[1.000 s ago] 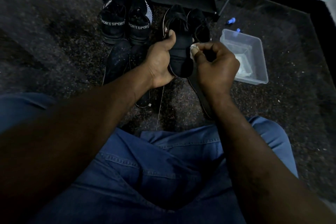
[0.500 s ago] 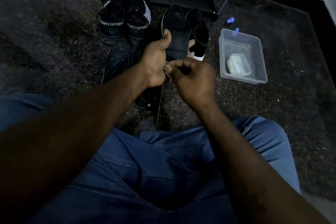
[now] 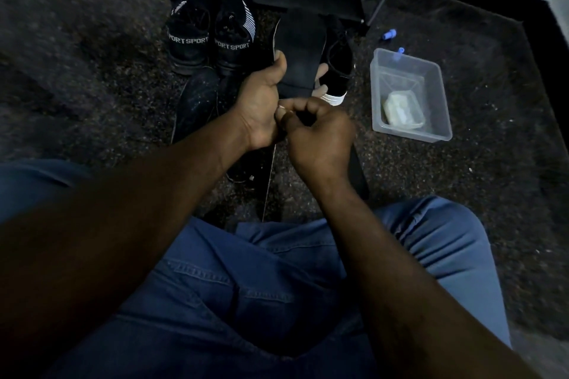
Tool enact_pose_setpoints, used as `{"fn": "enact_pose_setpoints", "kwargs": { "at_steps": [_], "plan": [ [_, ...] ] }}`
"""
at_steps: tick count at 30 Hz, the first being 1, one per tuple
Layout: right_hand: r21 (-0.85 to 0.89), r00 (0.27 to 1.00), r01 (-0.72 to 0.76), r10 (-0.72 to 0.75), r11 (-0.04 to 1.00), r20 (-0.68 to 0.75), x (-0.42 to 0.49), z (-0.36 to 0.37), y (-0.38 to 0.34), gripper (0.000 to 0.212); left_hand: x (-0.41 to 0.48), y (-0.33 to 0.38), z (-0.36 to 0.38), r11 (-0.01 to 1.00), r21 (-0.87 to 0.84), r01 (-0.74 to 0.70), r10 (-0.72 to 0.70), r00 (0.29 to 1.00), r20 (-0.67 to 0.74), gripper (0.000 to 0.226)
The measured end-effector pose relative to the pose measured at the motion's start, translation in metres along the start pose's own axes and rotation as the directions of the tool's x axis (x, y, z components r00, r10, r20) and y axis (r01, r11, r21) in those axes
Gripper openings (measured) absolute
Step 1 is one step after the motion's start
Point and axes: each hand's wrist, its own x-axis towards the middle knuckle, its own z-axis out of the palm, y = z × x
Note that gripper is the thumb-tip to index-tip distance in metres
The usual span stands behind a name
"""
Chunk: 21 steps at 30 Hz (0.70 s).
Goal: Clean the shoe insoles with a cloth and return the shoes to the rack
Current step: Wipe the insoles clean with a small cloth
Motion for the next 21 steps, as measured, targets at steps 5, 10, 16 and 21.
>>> {"fn": "enact_pose_setpoints", "kwargs": {
  "at_steps": [5,10,16,21],
  "plan": [
    [0.041,0.984,-0.008,0.015,0.999,-0.180,0.010,-0.021,0.006,0.007,0.001,0.003,0.004,1.000,-0.009,0.010,-0.010,1.000,0.024,0.068],
    [-0.193,0.990,-0.034,0.007,0.981,-0.138,0.010,-0.017,0.013,0.008,0.003,-0.002,0.005,1.000,-0.027,0.012,-0.011,0.999,0.052,0.064],
    [-0.005,0.992,-0.088,0.088,0.996,-0.086,0.000,-0.004,0.006,0.008,0.004,-0.007,-0.001,0.999,-0.018,0.037,-0.036,0.999,0.032,0.066],
    [-0.099,0.998,0.031,-0.037,0.995,-0.055,0.000,-0.007,0.012,0.011,0.004,-0.009,0.001,0.999,-0.030,0.032,-0.032,0.999,0.019,0.067]
  ]
}}
